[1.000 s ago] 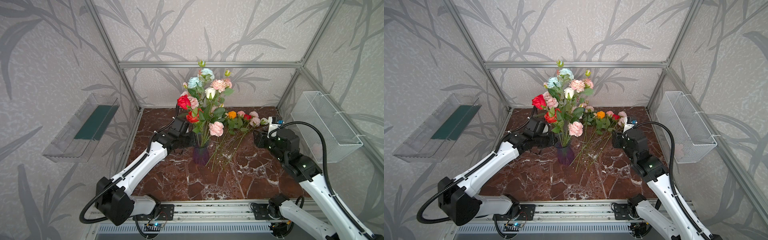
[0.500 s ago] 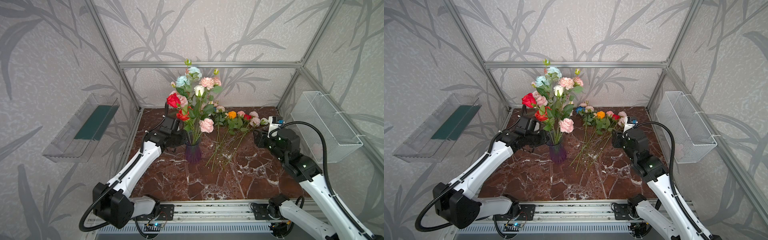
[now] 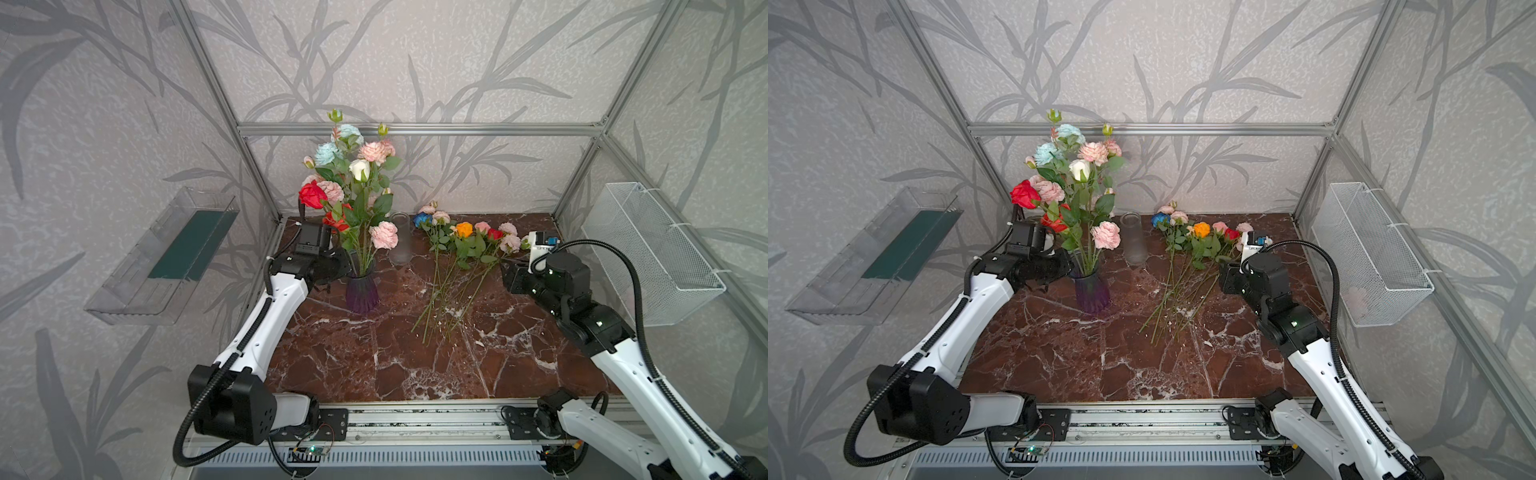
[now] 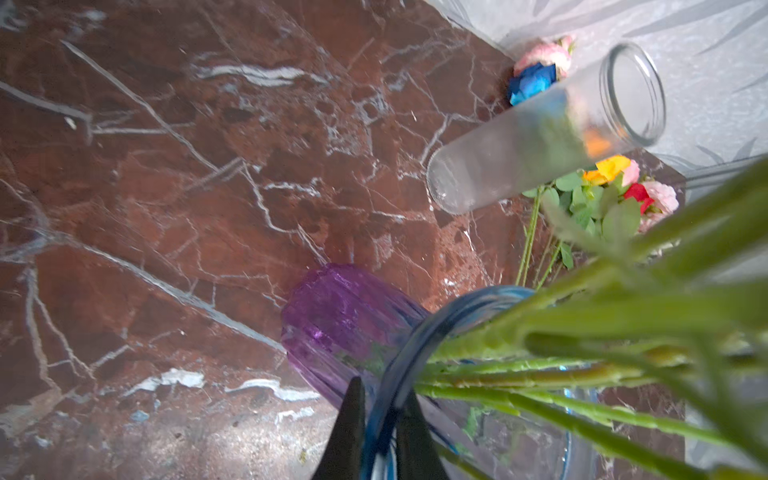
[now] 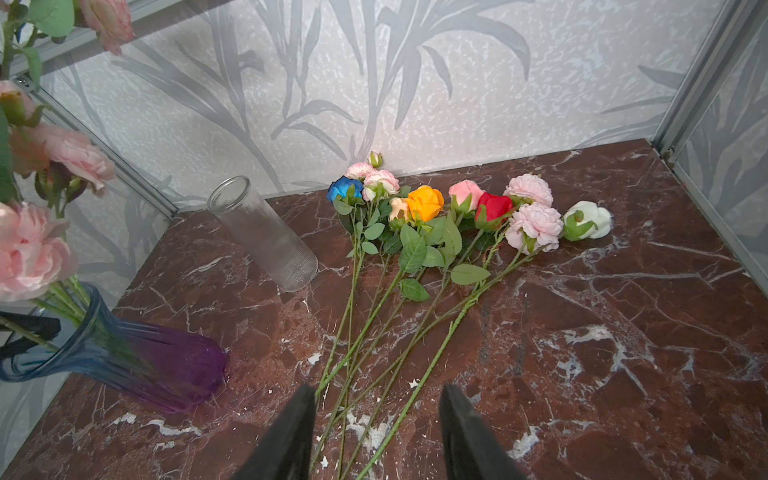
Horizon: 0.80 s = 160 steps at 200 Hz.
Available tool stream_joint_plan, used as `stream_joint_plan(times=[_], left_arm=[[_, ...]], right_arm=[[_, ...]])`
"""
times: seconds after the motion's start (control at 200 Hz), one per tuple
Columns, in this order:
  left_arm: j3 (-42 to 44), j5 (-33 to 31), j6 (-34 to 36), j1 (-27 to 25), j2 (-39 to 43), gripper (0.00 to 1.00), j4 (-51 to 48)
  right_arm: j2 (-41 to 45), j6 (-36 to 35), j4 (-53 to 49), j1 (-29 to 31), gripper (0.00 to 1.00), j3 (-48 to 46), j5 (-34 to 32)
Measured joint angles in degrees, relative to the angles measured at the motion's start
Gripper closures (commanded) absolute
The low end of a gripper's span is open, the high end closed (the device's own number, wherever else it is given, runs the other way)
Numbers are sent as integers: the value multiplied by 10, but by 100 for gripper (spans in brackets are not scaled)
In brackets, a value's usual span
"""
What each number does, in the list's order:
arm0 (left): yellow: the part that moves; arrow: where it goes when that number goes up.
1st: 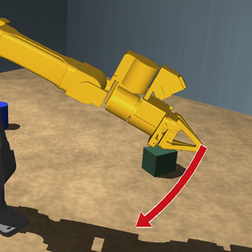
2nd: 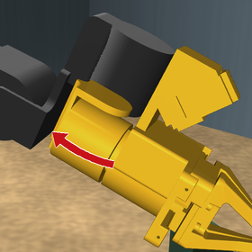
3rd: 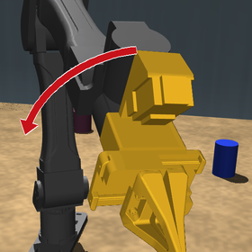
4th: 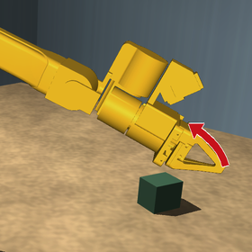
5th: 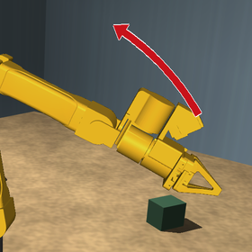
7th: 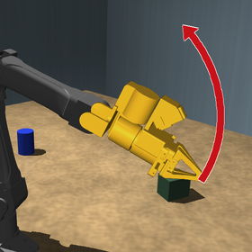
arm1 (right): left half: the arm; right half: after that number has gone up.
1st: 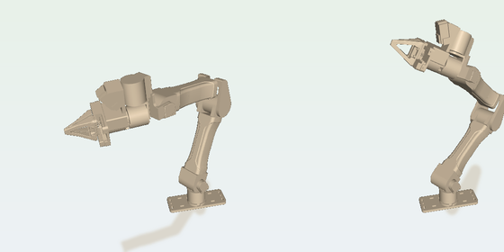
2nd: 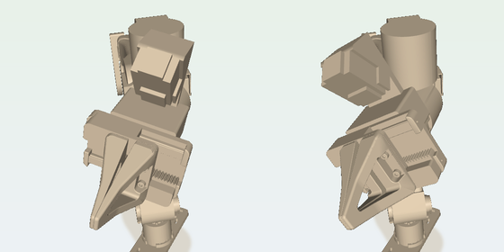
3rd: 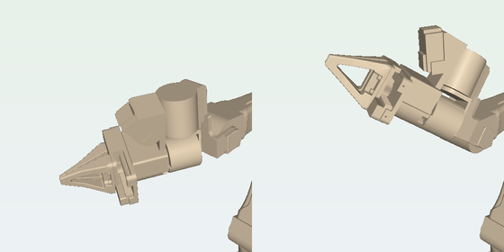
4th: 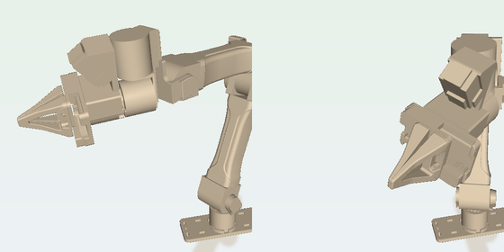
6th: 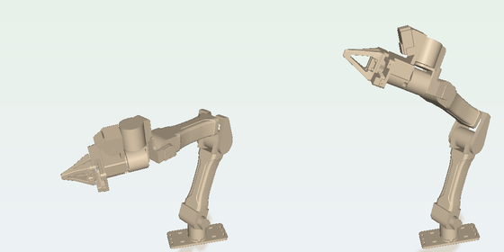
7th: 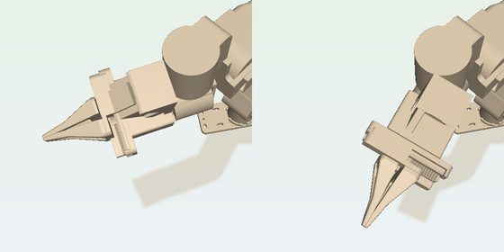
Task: Arrange the flowers into the vase
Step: 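Carry the flower-filled vase toward the back corner, set it down, open left gripper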
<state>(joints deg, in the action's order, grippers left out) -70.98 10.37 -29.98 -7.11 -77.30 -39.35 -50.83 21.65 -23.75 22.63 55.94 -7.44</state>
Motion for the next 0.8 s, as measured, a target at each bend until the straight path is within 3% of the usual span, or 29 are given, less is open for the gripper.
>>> stream_joint_plan(times=[0.43,0.6,0.8], left_arm=[[-93,55,40,98,-138,100,90],[-149,67,61,116,-196,100,103],[-156,79,66,130,-212,100,127]], right_arm=[[-3,8,10,-25,51,0,27],[-5,10,12,-25,52,0,36],[-6,10,12,-25,52,0,40]])
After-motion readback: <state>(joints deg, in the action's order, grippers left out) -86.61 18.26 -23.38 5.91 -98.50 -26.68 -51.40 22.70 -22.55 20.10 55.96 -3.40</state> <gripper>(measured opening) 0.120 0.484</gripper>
